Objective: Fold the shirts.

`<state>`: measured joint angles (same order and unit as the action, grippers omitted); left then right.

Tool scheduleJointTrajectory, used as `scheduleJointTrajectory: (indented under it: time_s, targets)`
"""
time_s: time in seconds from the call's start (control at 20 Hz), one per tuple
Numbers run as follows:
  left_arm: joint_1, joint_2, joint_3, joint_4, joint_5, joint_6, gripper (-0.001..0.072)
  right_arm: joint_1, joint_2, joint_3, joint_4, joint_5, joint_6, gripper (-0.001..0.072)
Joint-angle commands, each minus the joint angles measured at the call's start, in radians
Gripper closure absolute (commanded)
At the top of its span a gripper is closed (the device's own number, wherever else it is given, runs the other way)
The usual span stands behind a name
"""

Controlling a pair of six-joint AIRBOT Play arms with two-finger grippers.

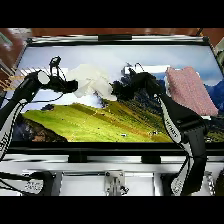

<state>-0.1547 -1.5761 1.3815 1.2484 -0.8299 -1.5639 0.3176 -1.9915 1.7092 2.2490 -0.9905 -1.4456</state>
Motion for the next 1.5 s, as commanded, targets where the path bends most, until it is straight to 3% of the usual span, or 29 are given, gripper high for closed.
scheduleJointTrajectory:
  time_s: [0.0,0.2,0.3,0.4,0.45,0.55,0.7,0.8,1.0,1.05,1.1,1.15,1.3,1.45]
  targets:
    - [-0.009,0.011,0.001,0.0,-0.014,0.012,0.0674,0.024,-0.034,0.001,0.016,0.027,0.023,0.0094]
    - [-0.028,0.011,0.001,-0.001,-0.029,0.012,0.0674,0.023,-0.025,0.002,0.021,0.039,0.017,0.0094]
    - [-0.055,0.011,0.001,-0.004,-0.103,0.019,0.0675,-0.011,0.027,0.002,0.004,-0.045,-0.06,0.0094]
    - [-0.115,0.01,0.0,-0.016,-0.213,0.106,0.0675,-0.074,0.123,0.002,-0.138,-0.151,-0.074,0.0094]
    - [-0.154,0.01,-0.003,-0.027,-0.251,0.109,0.0674,-0.108,0.177,0.002,-0.225,-0.193,-0.07,0.0094]
    - [-0.257,0.01,-0.015,-0.116,-0.272,0.117,0.0675,-0.183,0.293,0.002,-0.369,-0.252,-0.039,0.0094]
    - [-0.457,0.01,-0.021,-0.303,-0.272,0.167,0.0675,-0.286,0.455,0.002,-0.396,-0.262,-0.032,0.0094]
    - [-0.591,0.009,-0.023,-0.306,-0.244,0.159,0.0675,-0.332,0.537,0.002,-0.396,-0.263,-0.032,0.0094]
    - [-0.686,0.01,-0.019,-0.306,-0.105,0.016,0.0667,-0.362,0.627,0.002,-0.397,-0.277,-0.032,0.0094]
    - [-0.671,0.01,-0.015,-0.306,-0.112,0.006,0.0482,-0.362,0.632,0.002,-0.396,-0.297,-0.031,0.0094]
    - [-0.64,0.011,-0.006,-0.306,-0.151,0.003,0.008,-0.362,0.632,0.002,-0.396,-0.331,-0.032,0.0094]
    - [-0.592,0.012,0.01,-0.306,-0.22,-0.01,-0.0013,-0.362,0.627,0.001,-0.399,-0.379,-0.036,0.0094]
    - [-0.417,0.046,0.029,-0.267,-0.392,-0.012,-0.0013,-0.362,0.621,-0.016,-0.42,-0.535,-0.077,0.0094]
    - [-0.247,0.107,0.026,-0.077,-0.522,-0.013,-0.0013,-0.351,0.63,-0.117,-0.36,-0.686,-0.139,0.0094]
